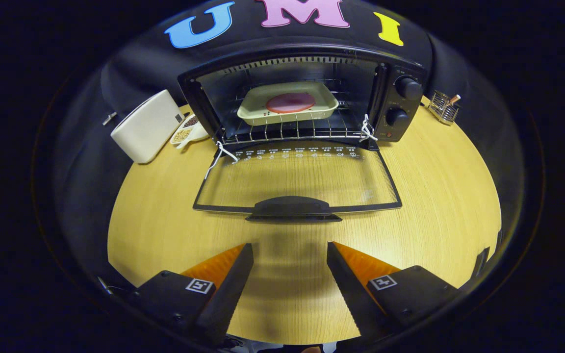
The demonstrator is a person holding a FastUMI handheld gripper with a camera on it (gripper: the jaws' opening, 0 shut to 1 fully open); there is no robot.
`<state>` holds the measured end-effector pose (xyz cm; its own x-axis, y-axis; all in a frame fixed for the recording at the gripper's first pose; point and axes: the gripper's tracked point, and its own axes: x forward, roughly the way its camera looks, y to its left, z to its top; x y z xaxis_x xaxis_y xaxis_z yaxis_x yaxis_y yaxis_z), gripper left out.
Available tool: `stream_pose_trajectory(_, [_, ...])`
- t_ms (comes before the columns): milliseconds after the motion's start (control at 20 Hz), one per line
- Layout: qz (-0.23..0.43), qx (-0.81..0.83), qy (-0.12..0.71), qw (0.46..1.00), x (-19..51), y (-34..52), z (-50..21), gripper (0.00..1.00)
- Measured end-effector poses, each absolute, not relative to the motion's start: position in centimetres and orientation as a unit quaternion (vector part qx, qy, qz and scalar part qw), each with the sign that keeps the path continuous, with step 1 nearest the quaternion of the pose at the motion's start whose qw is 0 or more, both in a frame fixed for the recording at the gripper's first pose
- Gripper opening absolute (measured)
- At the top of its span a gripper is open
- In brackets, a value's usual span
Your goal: Open the toaster oven, put the food inside, and close the toaster oven door.
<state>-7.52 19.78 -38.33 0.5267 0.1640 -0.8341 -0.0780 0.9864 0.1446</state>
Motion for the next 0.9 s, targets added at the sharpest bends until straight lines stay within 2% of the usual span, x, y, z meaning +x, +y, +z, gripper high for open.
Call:
stream_pose_trajectory(400, [0.02,0.069,0.503,0.861,-5.2,19.9,-40.7,0.99])
stream_pose_trajectory(900, [0.035,0.051,0.459,0.886,-5.2,19.8,-38.3,0.99])
